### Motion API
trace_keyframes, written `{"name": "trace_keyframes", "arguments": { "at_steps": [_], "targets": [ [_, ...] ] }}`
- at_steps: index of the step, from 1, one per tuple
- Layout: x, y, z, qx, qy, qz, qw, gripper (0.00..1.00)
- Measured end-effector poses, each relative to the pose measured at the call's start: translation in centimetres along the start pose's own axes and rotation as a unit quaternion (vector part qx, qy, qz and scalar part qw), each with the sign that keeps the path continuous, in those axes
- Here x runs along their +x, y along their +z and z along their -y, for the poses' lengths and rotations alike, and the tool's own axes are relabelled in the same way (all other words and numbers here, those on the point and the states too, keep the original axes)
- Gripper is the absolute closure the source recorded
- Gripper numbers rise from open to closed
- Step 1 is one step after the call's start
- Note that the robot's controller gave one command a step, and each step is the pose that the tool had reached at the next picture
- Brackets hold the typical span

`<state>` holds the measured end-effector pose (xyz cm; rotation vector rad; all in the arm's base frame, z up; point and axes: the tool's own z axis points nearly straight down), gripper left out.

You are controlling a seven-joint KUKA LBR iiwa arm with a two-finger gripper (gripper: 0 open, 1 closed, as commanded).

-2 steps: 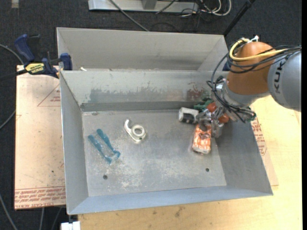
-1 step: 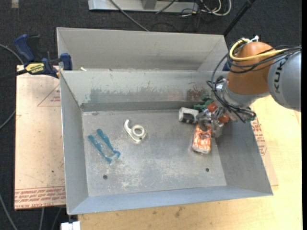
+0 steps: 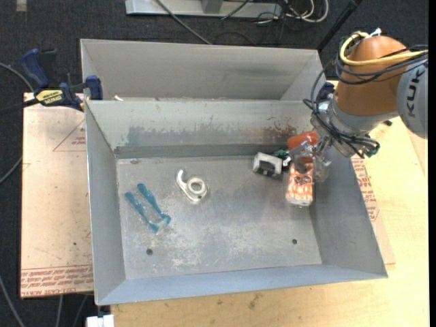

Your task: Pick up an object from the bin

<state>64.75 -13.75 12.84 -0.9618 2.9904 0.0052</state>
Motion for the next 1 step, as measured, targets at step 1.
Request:
{"name": "trace_keyframes", "arguments": {
  "at_steps": [1],
  "targets": [
    [-0.38,-3.07,-5.10,0.002,0.015,0.0016,0.9999,1.00]
  ]
}}
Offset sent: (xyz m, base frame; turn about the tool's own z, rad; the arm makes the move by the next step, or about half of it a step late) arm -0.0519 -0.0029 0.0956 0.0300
